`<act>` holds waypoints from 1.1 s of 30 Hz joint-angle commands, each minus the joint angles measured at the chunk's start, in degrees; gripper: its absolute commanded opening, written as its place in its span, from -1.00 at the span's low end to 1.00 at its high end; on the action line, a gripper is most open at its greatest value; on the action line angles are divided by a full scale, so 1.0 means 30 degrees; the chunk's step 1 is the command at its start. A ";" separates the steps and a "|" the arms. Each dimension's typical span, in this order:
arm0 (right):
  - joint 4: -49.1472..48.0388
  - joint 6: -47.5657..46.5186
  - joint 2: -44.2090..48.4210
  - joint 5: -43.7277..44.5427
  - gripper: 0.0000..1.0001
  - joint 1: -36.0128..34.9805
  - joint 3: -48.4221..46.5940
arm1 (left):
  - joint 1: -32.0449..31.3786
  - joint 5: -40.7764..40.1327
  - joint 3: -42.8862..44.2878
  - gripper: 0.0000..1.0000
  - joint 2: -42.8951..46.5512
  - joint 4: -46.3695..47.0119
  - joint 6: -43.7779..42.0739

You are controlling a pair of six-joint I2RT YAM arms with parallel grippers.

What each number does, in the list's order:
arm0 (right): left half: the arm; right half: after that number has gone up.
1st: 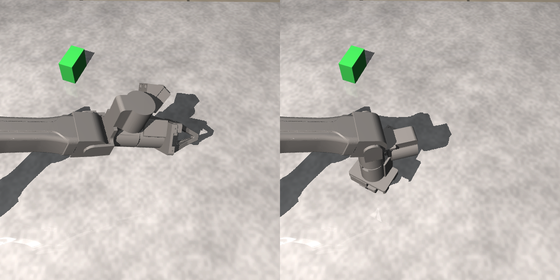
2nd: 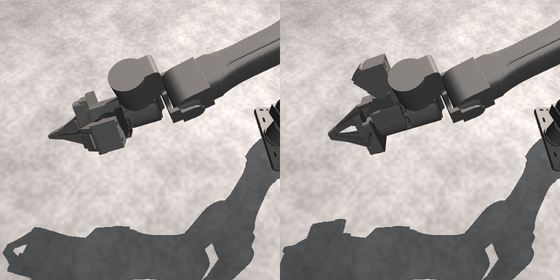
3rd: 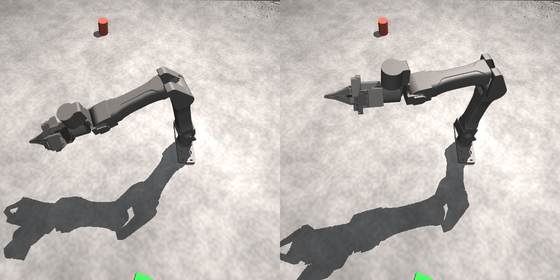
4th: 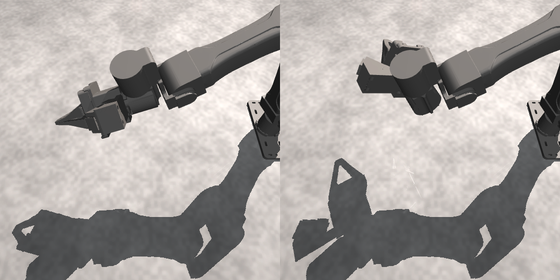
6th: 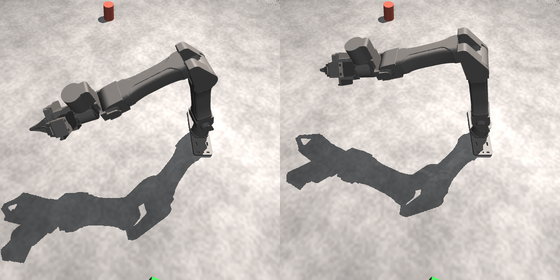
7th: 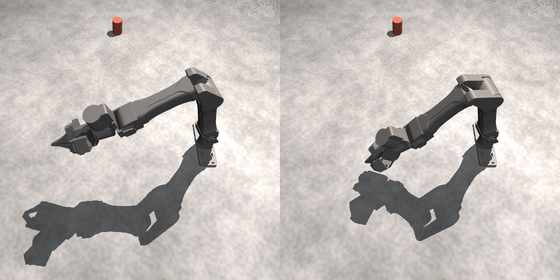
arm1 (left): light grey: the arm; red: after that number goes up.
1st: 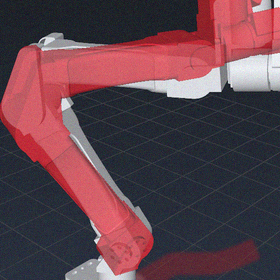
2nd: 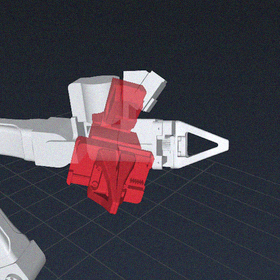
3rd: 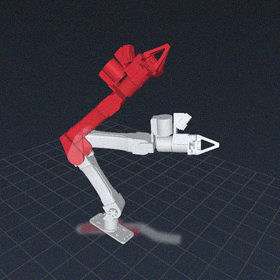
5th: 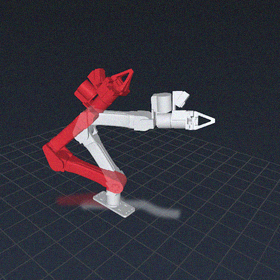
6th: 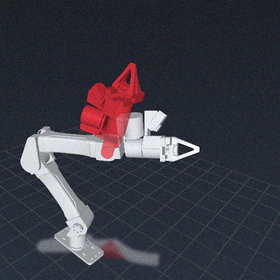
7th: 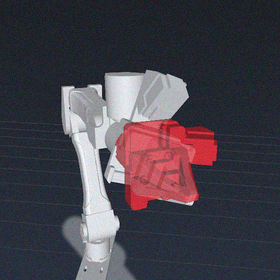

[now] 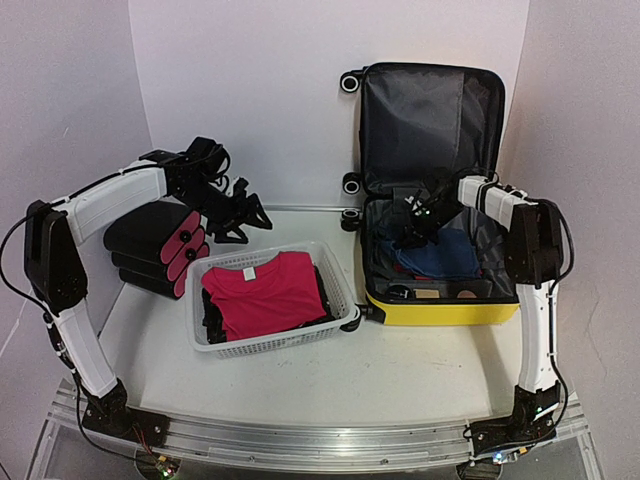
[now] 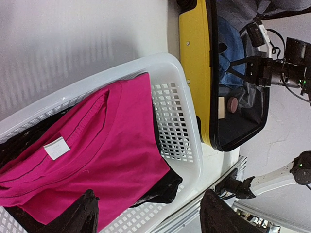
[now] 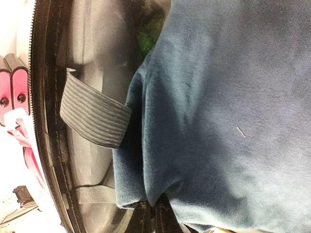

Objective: Open, take out, and arrange the luggage

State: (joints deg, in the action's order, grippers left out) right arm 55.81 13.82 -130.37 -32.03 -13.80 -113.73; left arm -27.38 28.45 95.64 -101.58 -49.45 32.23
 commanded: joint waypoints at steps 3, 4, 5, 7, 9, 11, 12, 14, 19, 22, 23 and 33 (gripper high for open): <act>-0.0379 -0.0351 0.1969 -0.0836 -1.00 0.1334 0.0718 | 0.0043 0.0818 0.0773 0.44 0.0284 0.0532 0.0735; -0.0396 -0.0264 0.2062 -0.0961 -1.00 0.1534 0.0845 | 0.0043 0.0854 0.0782 0.44 0.0311 0.0533 0.0803; -0.0394 -0.0246 0.2132 -0.1156 -1.00 0.1665 0.0948 | 0.0043 0.0906 0.0827 0.44 0.0282 0.0526 0.0911; -0.0408 -0.0340 0.2097 -0.1456 -1.00 0.1693 0.0911 | 0.0043 0.1177 0.0943 0.44 0.0195 0.0525 0.1170; -0.0395 -0.0323 0.2017 -0.1779 -1.00 0.1722 0.0851 | 0.0040 0.1603 0.1213 0.44 -0.0033 0.0540 0.1517; -0.0424 -0.0167 0.2022 -0.1845 -1.00 0.1848 0.0869 | 0.0043 0.2073 0.1499 0.44 -0.0230 0.0552 0.1871; -0.0463 -0.0080 0.2091 -0.1944 -1.00 0.1961 0.0926 | 0.0043 0.2223 0.1620 0.44 -0.0302 0.0551 0.2095; -0.0622 0.0148 0.2231 -0.2247 -1.00 0.2146 0.0945 | 0.0043 0.2427 0.1929 0.44 -0.0474 0.0547 0.2643; -0.0843 -0.0023 0.2717 -0.3159 -1.00 0.2284 0.1041 | 0.0001 0.3348 0.2775 0.44 -0.1524 0.0743 0.5230; -0.1538 0.0455 0.3421 -0.3608 -1.00 0.2318 0.1701 | -0.0318 0.4038 0.3607 0.44 -0.2512 0.1584 0.7115; -0.1753 0.0573 0.3756 -0.3644 -1.00 0.2356 0.2011 | -0.0482 0.4164 0.3985 0.44 -0.2898 0.1797 0.7742; -0.2520 0.0417 0.4826 -0.3874 -1.00 0.2686 0.3511 | -0.1718 0.4755 0.4951 0.45 -0.5956 0.7125 1.6335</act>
State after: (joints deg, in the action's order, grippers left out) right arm 50.50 15.49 -118.26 -41.32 -6.02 -103.33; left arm -31.29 40.71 109.49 -117.97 -40.38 65.54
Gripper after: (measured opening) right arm 0.034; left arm 0.718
